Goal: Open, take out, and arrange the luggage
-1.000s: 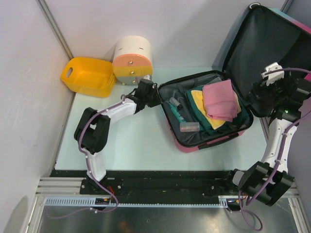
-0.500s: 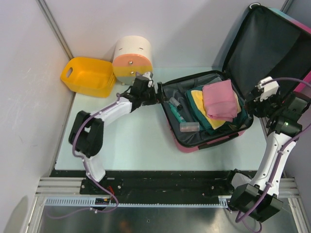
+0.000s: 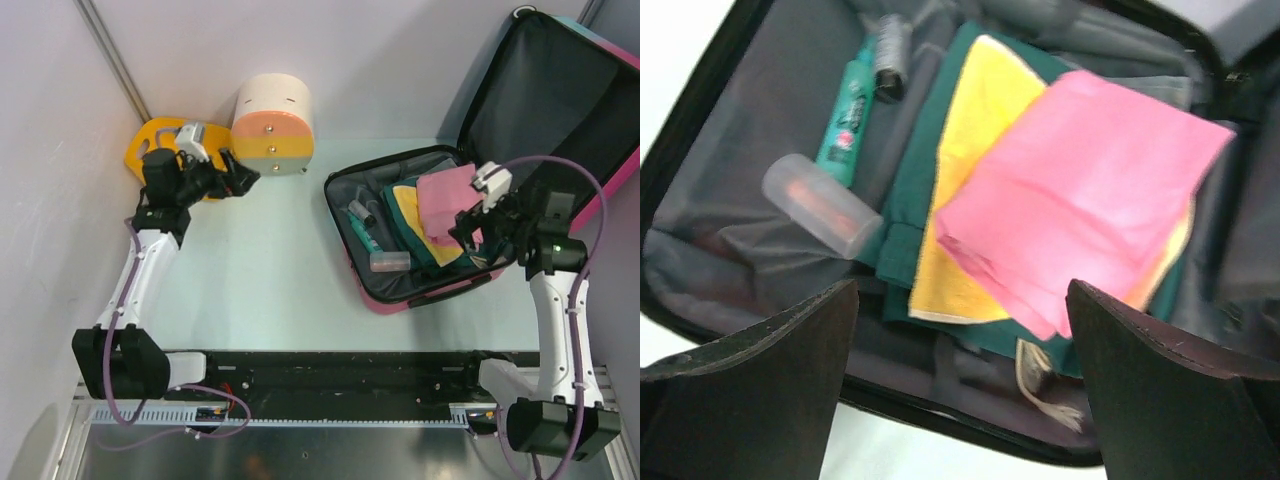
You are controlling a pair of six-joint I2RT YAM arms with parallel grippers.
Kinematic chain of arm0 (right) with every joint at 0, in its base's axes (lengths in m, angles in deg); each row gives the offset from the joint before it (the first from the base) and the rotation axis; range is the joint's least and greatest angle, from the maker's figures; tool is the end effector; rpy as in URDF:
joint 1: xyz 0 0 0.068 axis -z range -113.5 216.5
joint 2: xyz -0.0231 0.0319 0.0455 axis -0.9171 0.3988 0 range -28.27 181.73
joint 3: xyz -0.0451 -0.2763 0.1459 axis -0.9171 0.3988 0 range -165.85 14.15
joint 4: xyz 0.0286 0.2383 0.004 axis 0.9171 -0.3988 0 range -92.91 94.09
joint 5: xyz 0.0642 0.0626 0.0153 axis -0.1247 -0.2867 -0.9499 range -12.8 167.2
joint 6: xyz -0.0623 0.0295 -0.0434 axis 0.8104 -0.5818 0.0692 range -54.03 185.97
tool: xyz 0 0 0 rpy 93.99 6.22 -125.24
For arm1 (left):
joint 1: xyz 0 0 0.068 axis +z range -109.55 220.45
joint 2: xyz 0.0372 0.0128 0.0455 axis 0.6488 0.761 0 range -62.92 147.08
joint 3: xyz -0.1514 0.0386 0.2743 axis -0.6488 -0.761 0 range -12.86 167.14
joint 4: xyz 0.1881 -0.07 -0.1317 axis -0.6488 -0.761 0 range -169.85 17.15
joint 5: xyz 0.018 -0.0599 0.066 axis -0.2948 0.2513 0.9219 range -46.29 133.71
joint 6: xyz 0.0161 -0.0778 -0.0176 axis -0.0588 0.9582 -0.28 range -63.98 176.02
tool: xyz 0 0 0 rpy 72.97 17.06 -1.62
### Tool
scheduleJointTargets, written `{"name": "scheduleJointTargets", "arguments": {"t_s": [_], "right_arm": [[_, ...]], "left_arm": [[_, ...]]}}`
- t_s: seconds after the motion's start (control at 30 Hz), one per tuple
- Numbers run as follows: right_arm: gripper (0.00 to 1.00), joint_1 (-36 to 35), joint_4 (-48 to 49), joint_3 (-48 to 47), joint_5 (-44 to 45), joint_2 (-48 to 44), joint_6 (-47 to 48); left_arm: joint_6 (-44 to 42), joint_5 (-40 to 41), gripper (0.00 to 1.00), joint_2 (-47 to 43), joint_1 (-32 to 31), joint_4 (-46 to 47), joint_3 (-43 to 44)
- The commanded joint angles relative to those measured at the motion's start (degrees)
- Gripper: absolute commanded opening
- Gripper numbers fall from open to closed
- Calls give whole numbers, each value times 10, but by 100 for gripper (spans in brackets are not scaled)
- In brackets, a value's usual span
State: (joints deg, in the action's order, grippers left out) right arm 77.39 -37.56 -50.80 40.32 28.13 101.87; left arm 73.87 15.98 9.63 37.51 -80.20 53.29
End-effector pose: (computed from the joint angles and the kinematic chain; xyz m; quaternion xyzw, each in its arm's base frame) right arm 0.1745 0.0096 0.3911 -0.3277 0.7817 0.0759 0.5252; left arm 0.2854 -0.0476 0.4098 0.0476 0.7765 -0.2936 0.5555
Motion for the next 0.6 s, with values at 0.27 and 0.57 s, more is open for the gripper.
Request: {"name": "scheduleJointTargets", "arguments": {"t_s": [0.27,0.57], "right_arm": [[89,-221,62,24,160,80,-79],[85,-266,82,24,155,148,-69]], "left_arm": [[-350,-41,99,-1,129,-227,6],[-382,-144,97,35,130,-239,-3]]}}
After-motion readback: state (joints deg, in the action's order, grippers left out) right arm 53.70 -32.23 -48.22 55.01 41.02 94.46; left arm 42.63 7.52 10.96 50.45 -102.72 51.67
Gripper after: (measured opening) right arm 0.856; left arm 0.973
